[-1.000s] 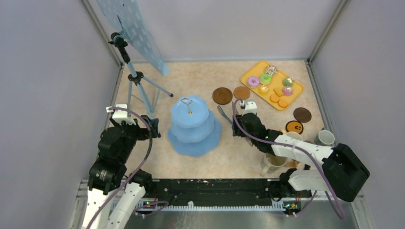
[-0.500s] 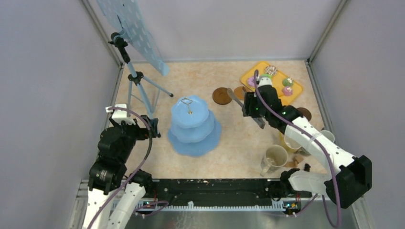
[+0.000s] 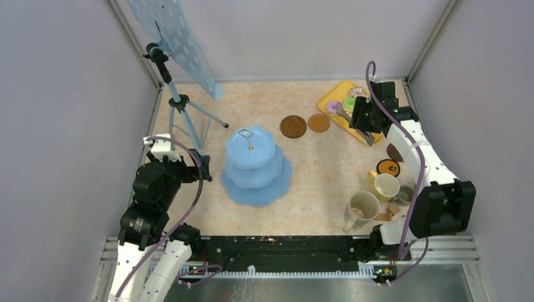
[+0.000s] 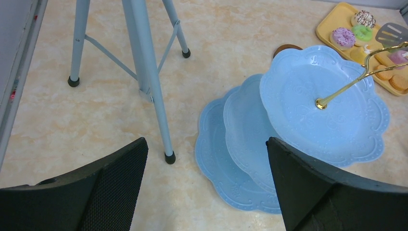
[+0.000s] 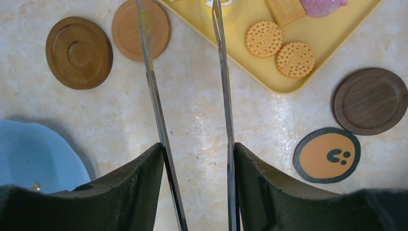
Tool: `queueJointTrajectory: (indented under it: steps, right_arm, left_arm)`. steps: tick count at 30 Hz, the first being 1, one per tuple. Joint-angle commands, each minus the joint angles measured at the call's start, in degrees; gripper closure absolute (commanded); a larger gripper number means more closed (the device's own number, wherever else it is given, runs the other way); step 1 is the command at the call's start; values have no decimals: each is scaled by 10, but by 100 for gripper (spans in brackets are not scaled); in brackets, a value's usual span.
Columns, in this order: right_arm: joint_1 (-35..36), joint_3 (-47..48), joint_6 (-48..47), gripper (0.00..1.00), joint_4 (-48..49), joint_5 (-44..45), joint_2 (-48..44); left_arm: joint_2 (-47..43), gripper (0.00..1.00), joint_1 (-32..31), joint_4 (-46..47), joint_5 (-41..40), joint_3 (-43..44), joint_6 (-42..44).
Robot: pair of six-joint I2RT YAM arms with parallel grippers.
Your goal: Serve the afternoon tea
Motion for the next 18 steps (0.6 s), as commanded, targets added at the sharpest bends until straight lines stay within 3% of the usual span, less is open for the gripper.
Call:
queueJointTrajectory:
  steps: [1,11,18]
  right_arm:
    - [-14,79,-31,47,-26,9,40]
    - [-20,153,-59,48,-38,77,134]
    - [-38,190,-60,48,-17,73,199]
  left_arm:
    - [5,1,3,20,0,-1,2]
    - [25,1,15,16,-15,0,-2]
    - [41,1,27,16,-15,0,-3]
